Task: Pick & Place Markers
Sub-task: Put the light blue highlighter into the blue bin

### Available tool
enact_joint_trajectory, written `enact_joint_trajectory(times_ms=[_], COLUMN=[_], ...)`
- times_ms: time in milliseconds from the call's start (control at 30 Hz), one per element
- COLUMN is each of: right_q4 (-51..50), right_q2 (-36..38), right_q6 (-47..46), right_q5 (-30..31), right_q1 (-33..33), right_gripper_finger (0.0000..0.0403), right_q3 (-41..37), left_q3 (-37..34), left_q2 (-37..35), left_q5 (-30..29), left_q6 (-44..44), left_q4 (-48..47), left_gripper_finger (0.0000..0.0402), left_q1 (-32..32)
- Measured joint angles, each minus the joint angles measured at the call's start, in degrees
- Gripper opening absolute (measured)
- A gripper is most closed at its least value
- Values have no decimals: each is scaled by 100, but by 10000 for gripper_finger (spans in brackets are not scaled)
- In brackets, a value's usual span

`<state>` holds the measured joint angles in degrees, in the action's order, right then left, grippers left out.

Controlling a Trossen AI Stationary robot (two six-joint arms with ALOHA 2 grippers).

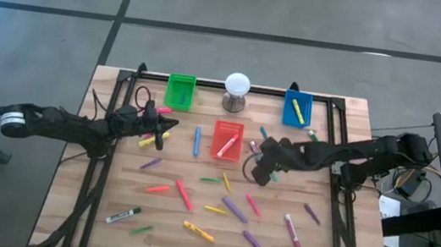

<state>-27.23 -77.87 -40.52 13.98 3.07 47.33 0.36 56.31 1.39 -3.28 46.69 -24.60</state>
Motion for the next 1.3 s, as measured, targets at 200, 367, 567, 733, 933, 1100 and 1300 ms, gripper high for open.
enact_joint_trajectory(times_ms=[200, 367, 567, 733, 933, 1100, 1300], right_q4=[-233, -456, -602, -597, -589, -589, -577], right_q2=[64, 58, 222, 387, 442, 382, 372], right_q6=[89, 84, 79, 94, 269, 456, 618], right_q5=[11, 11, -55, -57, -58, -57, -47], right_q1=[-473, -688, -927, -1106, -1449, -1938, -2512], right_gripper_finger=[77, 77, 77, 77, 77, 77, 77], right_q3=[-139, -151, -151, -152, -72, 47, 151], left_q3=[0, -2, -2, -3, -2, 4, 4], left_q2=[0, 0, 0, 2, 2, 2, 2], left_q5=[0, 0, 0, 0, 2, 0, 2], left_q6=[48, 12, 13, 12, 10, 12, 24], left_q4=[1, -3, -8, -14, -10, -10, -8], left_gripper_finger=[0, 0, 0, 0, 0, 0, 0], left_q1=[0, 0, 1, 0, 0, 1, 1])
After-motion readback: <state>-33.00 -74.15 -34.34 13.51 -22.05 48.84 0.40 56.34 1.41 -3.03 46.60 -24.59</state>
